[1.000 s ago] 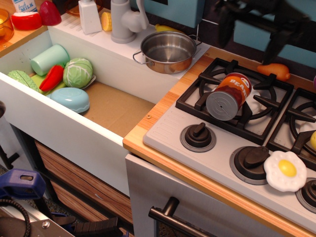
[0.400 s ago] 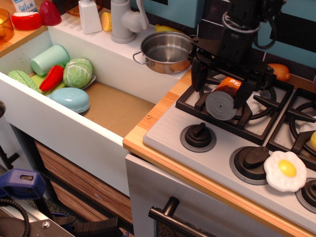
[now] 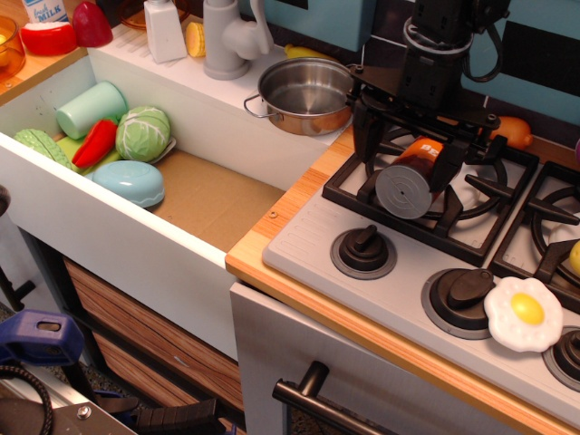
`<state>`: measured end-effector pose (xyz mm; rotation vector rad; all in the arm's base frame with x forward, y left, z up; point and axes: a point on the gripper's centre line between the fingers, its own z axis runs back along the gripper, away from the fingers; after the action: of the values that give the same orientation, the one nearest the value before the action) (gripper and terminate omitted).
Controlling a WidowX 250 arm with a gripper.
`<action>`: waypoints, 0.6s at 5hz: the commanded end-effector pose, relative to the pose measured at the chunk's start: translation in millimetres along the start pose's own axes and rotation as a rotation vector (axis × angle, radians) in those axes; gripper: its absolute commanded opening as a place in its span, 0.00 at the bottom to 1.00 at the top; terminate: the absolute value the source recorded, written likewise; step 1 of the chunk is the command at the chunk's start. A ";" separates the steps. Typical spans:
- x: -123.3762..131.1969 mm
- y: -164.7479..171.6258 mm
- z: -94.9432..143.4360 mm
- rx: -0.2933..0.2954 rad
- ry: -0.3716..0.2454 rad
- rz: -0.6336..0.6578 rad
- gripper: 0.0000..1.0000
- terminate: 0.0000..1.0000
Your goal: Put can in pot
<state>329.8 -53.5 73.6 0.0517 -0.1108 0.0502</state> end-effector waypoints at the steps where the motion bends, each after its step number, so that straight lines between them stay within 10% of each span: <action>1: 24.5 -2.9 2.3 -0.037 -0.036 -0.005 1.00 0.00; 3: 39.7 -8.9 -10.4 -0.073 -0.032 -0.006 1.00 0.00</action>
<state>362.7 -62.8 47.4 -0.0274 -0.0885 0.0463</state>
